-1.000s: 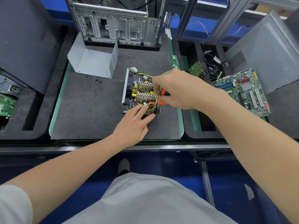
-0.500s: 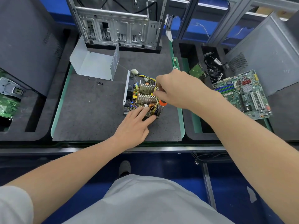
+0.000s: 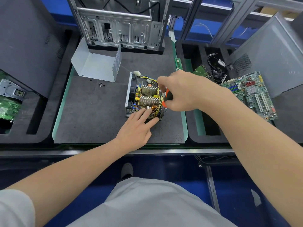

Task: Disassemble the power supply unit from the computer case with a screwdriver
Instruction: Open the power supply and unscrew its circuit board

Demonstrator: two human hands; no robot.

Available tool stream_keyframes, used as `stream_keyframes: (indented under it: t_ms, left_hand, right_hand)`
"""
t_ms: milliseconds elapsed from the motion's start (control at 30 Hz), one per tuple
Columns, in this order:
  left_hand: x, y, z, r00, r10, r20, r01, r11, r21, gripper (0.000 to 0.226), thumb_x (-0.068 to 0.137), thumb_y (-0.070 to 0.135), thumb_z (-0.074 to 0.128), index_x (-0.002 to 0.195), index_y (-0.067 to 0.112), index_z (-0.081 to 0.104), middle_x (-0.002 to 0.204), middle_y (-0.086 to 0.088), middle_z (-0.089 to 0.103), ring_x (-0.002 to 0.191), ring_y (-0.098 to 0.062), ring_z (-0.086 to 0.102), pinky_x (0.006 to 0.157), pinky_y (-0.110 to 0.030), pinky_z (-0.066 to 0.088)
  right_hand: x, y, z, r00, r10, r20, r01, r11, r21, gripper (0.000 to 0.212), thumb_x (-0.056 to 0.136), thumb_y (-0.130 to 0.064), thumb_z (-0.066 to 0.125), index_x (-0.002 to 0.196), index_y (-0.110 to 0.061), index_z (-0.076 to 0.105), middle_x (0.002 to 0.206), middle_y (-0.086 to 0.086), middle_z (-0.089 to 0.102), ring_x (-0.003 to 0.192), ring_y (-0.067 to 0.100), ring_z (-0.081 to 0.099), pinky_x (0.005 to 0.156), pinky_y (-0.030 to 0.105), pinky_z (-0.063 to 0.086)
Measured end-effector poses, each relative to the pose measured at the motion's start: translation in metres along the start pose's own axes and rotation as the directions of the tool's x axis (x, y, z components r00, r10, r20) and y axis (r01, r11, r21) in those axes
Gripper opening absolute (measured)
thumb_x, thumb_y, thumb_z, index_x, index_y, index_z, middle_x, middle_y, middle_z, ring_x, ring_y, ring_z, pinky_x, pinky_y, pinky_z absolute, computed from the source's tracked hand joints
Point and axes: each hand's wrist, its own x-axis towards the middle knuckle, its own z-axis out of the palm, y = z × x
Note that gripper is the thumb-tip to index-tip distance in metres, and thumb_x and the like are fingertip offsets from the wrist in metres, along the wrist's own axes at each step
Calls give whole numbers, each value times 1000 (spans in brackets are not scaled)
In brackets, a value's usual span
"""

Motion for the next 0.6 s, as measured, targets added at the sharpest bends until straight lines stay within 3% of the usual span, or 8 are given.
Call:
stream_keyframes:
  t_ms: [67, 100, 267, 467, 533, 600]
  left_hand:
    - [0, 0, 1, 1000, 2, -7, -2, 1000, -1, 48, 94, 25, 48, 141, 20, 53, 150, -16, 44, 138, -36, 40, 108, -46, 35]
    - [0, -1, 1, 1000, 3, -9, -3, 1000, 0, 48, 94, 25, 48, 141, 20, 54, 150, -16, 44, 138, -36, 40, 108, -46, 34]
    - [0, -1, 2, 1000, -1, 5, 1, 1000, 10, 48, 94, 26, 48, 142, 21, 52, 151, -16, 43, 139, -36, 39, 108, -46, 35]
    - [0, -1, 0, 1000, -7, 15, 7, 1000, 3, 48, 95, 26, 49, 143, 22, 52, 152, -16, 43, 139, -36, 39, 108, -48, 37]
    - [0, -1, 0, 1000, -6, 14, 6, 1000, -1, 48, 95, 25, 50, 143, 21, 52, 152, -16, 43, 139, -36, 39, 109, -49, 38]
    - [0, 0, 0, 1000, -6, 7, 7, 1000, -6, 49, 95, 24, 51, 143, 21, 52, 152, -17, 44, 139, -37, 40, 109, -49, 38]
  right_hand:
    - [4, -5, 4, 995, 87, -49, -89, 994, -56, 36, 95, -55, 56, 96, -20, 48, 74, -1, 41, 77, 33, 54, 65, 40, 51]
    - [6, -6, 5, 994, 101, -51, -104, 993, -50, 37, 99, -56, 52, 95, -20, 48, 73, -1, 39, 78, 34, 54, 66, 40, 49]
    - [4, -4, -3, 998, -67, -1, 67, 997, 45, 15, 95, -28, 65, 108, -22, 60, 75, -7, 49, 80, 27, 59, 72, 41, 54]
    - [-1, 4, -8, 992, -128, 15, 125, 982, 144, 41, 78, 2, 67, 107, -26, 61, 92, -5, 69, 87, 22, 65, 76, 44, 57]
    - [-1, 4, -6, 990, -130, 49, 121, 981, 149, 40, 75, 2, 67, 106, -22, 62, 97, -2, 67, 88, 23, 62, 75, 41, 57]
    - [1, 4, 0, 997, -72, 23, 70, 996, 59, 28, 78, -15, 70, 103, -22, 58, 91, 1, 58, 84, 26, 57, 71, 40, 55]
